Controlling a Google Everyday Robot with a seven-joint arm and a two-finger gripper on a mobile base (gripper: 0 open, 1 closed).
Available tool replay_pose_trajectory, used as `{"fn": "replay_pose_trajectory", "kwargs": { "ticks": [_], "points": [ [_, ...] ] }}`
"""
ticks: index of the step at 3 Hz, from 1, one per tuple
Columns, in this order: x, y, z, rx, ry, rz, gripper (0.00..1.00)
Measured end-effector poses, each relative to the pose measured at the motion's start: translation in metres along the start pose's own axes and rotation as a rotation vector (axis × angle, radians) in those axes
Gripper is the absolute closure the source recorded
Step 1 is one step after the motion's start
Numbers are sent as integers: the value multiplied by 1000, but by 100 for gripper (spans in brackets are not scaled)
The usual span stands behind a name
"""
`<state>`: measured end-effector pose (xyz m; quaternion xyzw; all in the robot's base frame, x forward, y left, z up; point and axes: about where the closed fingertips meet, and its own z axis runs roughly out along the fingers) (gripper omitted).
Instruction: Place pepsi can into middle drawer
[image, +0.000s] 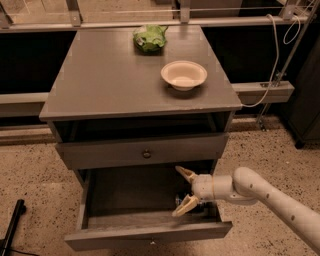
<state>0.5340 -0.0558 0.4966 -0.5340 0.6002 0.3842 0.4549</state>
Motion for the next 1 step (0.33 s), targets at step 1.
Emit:
{"fn": "replay_pose_trajectory", "kwargs": {
  "ticks": [1],
  "points": [
    [0,0,0,0,0,0,0]
  ]
}}
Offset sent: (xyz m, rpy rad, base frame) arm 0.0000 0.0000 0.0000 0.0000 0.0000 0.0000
